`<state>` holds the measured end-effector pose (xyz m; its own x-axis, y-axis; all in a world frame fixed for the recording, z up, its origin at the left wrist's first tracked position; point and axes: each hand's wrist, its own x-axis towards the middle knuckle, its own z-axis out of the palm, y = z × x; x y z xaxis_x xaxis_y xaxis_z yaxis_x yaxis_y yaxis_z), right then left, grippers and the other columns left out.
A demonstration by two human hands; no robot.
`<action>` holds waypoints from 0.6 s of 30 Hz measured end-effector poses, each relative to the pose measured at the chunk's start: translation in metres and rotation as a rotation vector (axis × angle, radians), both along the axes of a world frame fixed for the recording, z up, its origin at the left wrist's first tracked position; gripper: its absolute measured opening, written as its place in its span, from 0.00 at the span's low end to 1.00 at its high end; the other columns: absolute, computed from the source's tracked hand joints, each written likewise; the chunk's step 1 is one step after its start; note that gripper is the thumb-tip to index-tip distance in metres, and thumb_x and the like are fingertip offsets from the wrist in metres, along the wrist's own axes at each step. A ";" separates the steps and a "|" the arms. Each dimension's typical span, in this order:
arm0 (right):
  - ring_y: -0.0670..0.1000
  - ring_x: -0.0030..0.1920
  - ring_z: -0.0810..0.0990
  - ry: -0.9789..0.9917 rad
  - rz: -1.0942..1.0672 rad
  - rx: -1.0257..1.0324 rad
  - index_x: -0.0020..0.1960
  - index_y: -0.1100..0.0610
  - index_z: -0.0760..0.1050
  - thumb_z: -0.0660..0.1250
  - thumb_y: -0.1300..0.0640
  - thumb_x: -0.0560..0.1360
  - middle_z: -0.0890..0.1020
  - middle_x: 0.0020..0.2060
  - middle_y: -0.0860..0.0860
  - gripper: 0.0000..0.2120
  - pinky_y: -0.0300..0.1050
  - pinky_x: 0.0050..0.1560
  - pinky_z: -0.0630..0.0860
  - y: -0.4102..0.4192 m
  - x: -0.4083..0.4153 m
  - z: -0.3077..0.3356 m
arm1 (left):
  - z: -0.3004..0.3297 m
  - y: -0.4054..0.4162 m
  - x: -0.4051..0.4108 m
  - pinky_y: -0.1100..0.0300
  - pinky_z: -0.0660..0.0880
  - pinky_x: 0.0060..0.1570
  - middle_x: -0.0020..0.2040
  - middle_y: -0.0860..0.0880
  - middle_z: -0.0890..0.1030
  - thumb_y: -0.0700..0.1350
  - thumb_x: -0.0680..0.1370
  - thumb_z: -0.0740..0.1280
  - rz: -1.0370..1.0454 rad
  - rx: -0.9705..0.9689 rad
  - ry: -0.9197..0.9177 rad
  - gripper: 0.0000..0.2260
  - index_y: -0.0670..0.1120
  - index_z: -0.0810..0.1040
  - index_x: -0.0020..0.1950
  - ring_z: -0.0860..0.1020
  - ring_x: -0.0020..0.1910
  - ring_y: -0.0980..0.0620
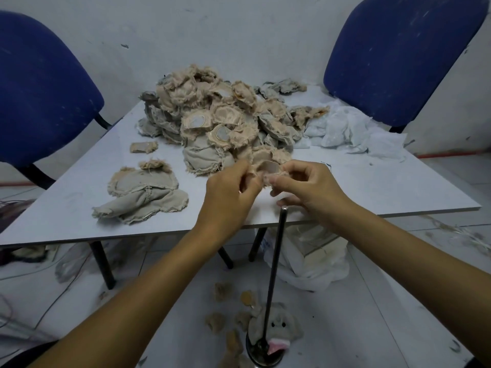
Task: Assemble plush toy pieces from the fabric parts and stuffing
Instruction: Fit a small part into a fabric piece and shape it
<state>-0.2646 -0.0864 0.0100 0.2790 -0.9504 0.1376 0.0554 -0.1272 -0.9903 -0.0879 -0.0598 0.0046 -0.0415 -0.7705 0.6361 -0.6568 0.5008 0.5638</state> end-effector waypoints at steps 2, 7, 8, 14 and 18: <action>0.49 0.38 0.83 0.058 -0.130 -0.059 0.41 0.62 0.78 0.69 0.65 0.75 0.83 0.33 0.53 0.04 0.42 0.36 0.80 -0.002 0.001 -0.002 | -0.002 0.004 -0.003 0.53 0.69 0.32 0.36 0.50 0.71 0.39 0.79 0.66 -0.096 -0.118 -0.159 0.09 0.44 0.70 0.41 0.70 0.34 0.49; 0.50 0.35 0.83 0.165 -0.222 -0.165 0.40 0.66 0.70 0.67 0.68 0.74 0.80 0.35 0.60 0.07 0.45 0.34 0.80 -0.004 -0.002 -0.003 | -0.001 0.002 -0.011 0.56 0.79 0.38 0.46 0.46 0.78 0.46 0.78 0.66 -0.339 0.488 0.415 0.04 0.47 0.73 0.48 0.81 0.46 0.46; 0.52 0.36 0.84 0.195 -0.221 -0.208 0.39 0.64 0.70 0.68 0.68 0.74 0.79 0.35 0.60 0.08 0.48 0.34 0.80 -0.003 -0.003 -0.004 | 0.003 -0.001 -0.009 0.56 0.80 0.37 0.46 0.45 0.78 0.47 0.80 0.66 -0.391 0.653 0.636 0.04 0.47 0.74 0.50 0.82 0.44 0.45; 0.53 0.39 0.80 0.298 -0.039 -0.267 0.45 0.61 0.73 0.71 0.69 0.74 0.78 0.40 0.54 0.08 0.59 0.43 0.83 0.000 -0.002 -0.003 | 0.005 -0.007 -0.004 0.51 0.79 0.39 0.45 0.35 0.80 0.36 0.78 0.68 -0.362 0.711 0.752 0.06 0.44 0.82 0.51 0.78 0.42 0.40; 0.50 0.47 0.83 0.259 0.067 -0.075 0.52 0.57 0.77 0.65 0.78 0.73 0.78 0.56 0.59 0.18 0.42 0.43 0.82 -0.009 -0.013 0.005 | 0.014 -0.007 0.011 0.60 0.77 0.37 0.44 0.52 0.84 0.46 0.80 0.66 -0.361 0.661 0.519 0.08 0.54 0.86 0.48 0.80 0.44 0.52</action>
<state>-0.2776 -0.0957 0.0147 0.3760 -0.9184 0.1229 -0.1876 -0.2054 -0.9605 -0.0764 -0.0664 0.0184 -0.1826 -0.9803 0.0759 -0.1073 0.0966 0.9895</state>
